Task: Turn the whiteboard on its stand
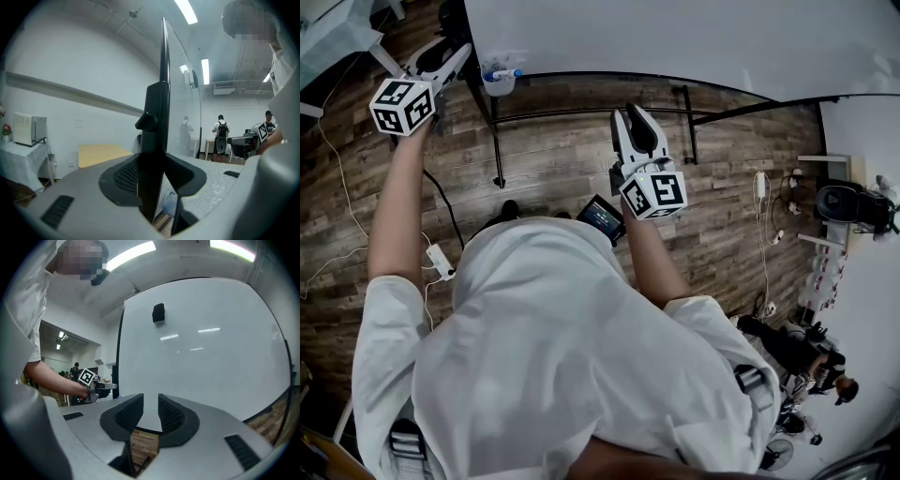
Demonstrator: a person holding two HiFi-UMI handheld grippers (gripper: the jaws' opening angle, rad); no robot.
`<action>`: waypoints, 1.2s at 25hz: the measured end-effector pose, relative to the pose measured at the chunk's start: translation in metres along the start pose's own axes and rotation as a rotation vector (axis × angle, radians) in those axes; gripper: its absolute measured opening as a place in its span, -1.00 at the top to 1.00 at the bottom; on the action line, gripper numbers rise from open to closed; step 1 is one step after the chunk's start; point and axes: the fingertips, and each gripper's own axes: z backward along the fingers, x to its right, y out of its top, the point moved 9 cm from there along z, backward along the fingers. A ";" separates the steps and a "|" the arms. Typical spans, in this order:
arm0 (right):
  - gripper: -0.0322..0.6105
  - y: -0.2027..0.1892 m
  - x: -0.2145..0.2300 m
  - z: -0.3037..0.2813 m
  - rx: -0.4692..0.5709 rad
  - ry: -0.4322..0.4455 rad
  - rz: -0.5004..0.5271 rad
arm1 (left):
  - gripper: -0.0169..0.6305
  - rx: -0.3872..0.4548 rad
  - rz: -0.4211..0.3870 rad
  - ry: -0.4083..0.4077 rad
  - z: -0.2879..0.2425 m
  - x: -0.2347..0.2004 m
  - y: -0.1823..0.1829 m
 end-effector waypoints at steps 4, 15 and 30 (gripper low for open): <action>0.61 0.001 0.001 -0.001 -0.003 0.004 0.004 | 0.43 0.000 -0.008 -0.002 0.001 0.002 0.001; 0.61 -0.005 -0.007 0.000 -0.011 0.019 0.009 | 0.43 -0.004 -0.012 0.000 0.018 0.004 -0.007; 0.61 -0.006 -0.018 0.004 -0.017 0.038 0.013 | 0.43 0.002 -0.023 0.024 0.056 0.002 -0.012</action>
